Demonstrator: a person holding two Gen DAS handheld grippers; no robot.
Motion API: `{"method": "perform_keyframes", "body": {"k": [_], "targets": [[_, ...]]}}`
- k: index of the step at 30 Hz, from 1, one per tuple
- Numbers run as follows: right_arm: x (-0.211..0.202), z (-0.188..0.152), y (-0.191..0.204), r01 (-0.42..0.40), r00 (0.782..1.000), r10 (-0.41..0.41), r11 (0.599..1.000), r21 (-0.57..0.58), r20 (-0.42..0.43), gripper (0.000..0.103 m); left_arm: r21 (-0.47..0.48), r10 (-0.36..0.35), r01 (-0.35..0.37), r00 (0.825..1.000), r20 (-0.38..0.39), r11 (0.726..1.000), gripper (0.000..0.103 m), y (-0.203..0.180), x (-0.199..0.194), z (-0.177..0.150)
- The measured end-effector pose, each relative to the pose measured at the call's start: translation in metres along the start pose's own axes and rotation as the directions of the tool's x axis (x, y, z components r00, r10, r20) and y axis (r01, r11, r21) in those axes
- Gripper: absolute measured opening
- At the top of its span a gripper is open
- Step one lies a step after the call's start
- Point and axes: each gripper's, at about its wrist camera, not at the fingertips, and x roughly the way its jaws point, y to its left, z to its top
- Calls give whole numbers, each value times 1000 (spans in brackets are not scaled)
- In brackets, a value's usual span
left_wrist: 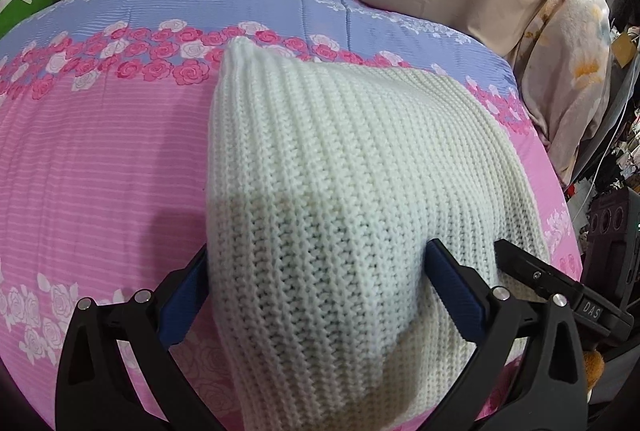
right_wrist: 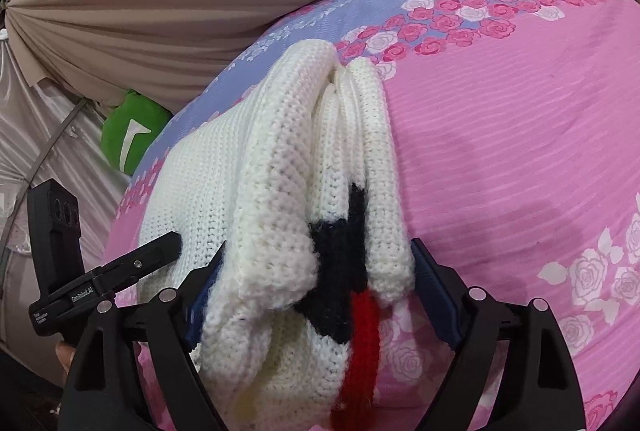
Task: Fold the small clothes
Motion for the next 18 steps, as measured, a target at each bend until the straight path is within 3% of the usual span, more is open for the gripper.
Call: {"method": "perform_keyframes", "body": {"k": [4, 8, 14, 18], "targets": [[5, 3, 5, -4, 1000, 4, 1000, -20, -1, 88, -19, -51, 51, 999, -9, 999, 98, 5, 6, 2], [8, 6, 6, -26, 1000, 26, 999, -29, -2, 89, -52, -163, 162, 986, -20, 985, 98, 20, 14, 4], [13, 11, 3, -72, 997, 72, 997, -28, -5, 89, 30, -165, 165, 986, 17, 986, 98, 14, 17, 4], [17, 15, 8, -68, 998, 68, 996, -52, -5, 82, 38, -184, 183, 983, 26, 982, 98, 13, 16, 4]]}}
